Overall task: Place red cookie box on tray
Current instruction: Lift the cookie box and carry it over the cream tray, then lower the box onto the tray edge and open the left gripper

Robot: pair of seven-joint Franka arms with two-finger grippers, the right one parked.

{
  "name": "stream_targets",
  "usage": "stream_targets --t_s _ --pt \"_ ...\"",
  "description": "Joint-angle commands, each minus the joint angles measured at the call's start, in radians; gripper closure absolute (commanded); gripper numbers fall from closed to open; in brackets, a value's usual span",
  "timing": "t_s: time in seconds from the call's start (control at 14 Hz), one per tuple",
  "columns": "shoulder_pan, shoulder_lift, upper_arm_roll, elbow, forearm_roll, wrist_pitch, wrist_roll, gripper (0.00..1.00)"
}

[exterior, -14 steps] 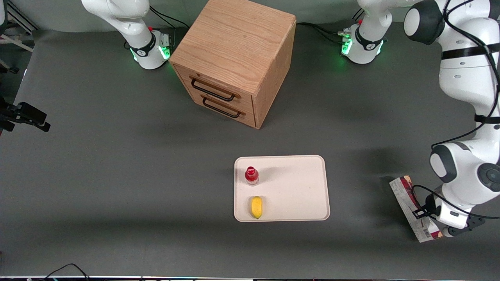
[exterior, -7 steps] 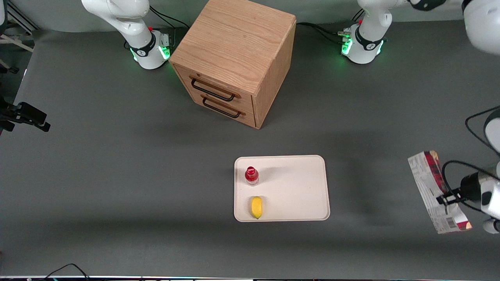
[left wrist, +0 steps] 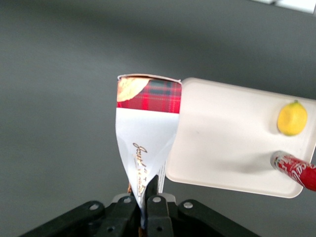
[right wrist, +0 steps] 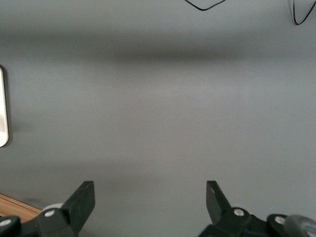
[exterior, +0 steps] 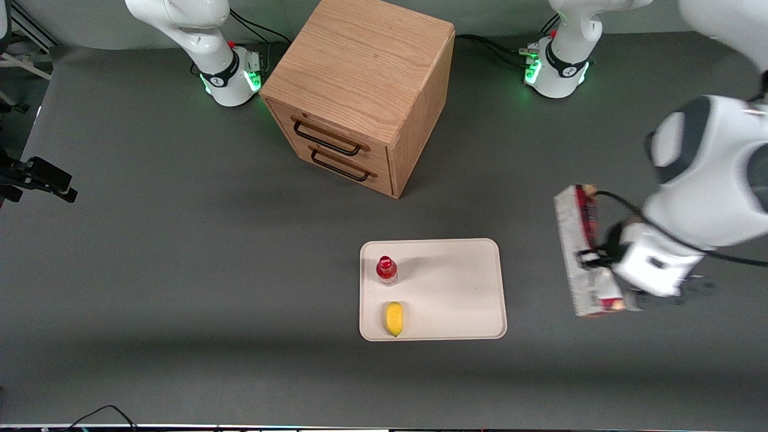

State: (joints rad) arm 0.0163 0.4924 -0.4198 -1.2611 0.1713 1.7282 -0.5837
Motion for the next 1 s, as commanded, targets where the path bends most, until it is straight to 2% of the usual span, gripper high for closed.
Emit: stream_targets --t_s 0.0,0.21,0.43,0.5,0.57,0.64,0.79,0.93 --pt "-0.018 0.099 -0.069 -0.050 0.092 0.124 -0.145 1.00" --pt "-0.024 0.231 -0.079 -0.081 0.142 0.293 -0.163 1.00" --pt "-0.024 0.354 -0.076 -0.098 0.265 0.468 -0.165 1.00" --pt "-0.022 0.376 -0.071 -0.098 0.287 0.497 -0.165 1.00" --pt "-0.019 0.377 -0.070 -0.098 0.290 0.501 -0.157 0.12" --pt "-0.015 0.371 -0.070 -0.092 0.281 0.492 -0.163 0.00" --pt "-0.007 0.341 -0.074 -0.081 0.274 0.420 -0.154 0.00" --pt "0.007 0.290 -0.089 -0.040 0.251 0.256 -0.136 0.00"
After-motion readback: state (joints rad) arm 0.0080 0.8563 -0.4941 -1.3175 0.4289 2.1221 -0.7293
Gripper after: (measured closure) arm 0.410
